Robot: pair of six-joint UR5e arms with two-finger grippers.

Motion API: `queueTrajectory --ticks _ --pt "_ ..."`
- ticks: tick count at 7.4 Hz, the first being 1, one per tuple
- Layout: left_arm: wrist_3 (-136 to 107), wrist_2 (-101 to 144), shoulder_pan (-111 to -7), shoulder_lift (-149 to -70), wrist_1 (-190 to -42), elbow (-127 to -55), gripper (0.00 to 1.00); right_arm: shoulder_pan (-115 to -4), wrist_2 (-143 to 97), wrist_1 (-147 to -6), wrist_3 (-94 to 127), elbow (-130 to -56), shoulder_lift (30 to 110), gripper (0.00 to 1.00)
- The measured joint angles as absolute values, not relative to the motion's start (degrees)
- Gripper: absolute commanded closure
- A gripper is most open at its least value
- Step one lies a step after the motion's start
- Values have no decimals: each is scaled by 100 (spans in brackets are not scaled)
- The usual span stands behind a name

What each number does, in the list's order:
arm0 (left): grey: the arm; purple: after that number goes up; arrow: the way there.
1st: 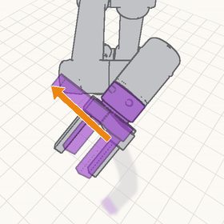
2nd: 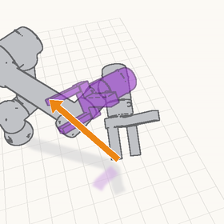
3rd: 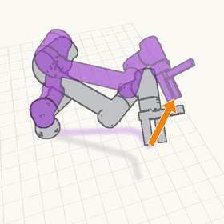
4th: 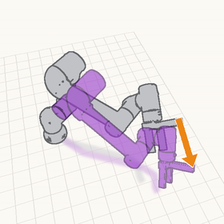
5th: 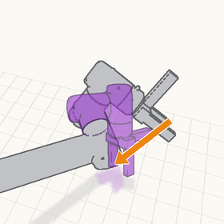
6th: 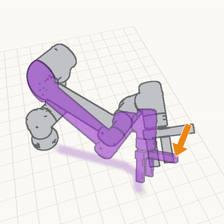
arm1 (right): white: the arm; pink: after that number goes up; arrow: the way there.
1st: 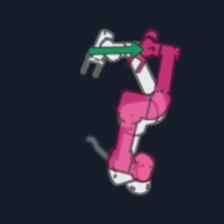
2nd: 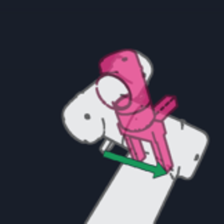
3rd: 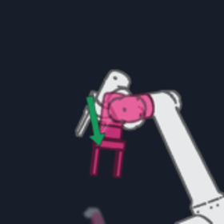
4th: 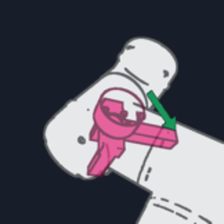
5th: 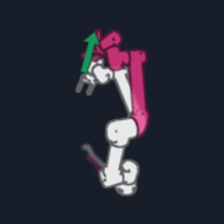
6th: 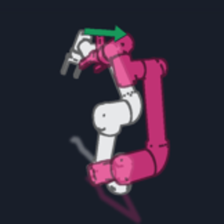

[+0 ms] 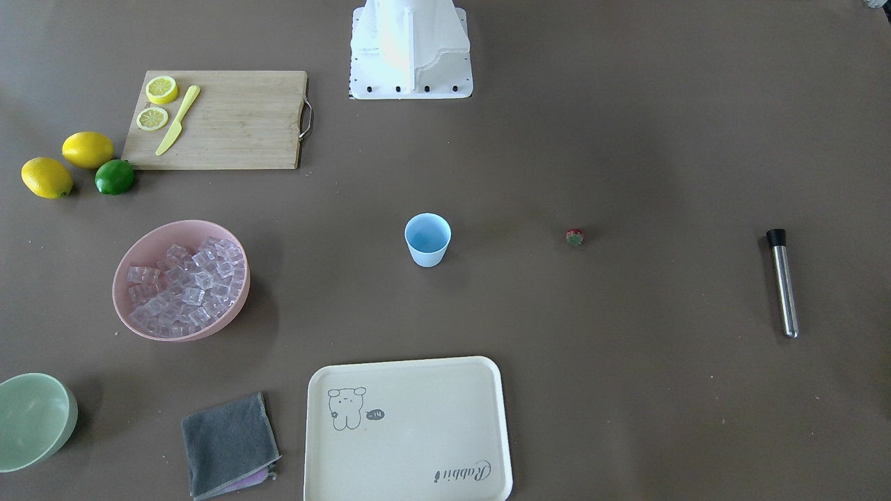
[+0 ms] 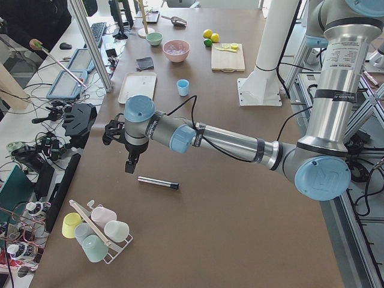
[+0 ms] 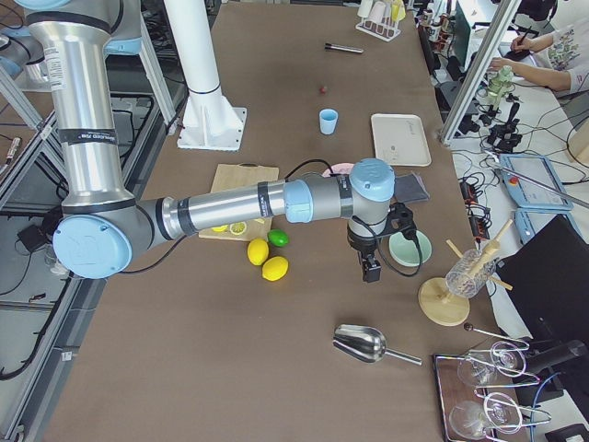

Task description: Mash ice and strawberries in cup

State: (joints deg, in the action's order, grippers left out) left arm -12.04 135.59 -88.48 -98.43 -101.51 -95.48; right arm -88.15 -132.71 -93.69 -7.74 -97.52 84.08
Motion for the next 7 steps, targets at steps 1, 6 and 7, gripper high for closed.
queueTrajectory --ticks 1,6,7 --pt "-1204 13563 -8848 -9825 -10150 -9539 2 -8814 -13278 -9369 -774 -9747 8399 1" --pt "-1271 13537 -8559 -9526 -10265 -9929 2 -8570 -13563 -9363 -360 -10056 8232 1" --pt "-1287 13548 -8478 -9455 -10276 -10006 2 -8250 -13640 -9359 192 -10306 7988 1"
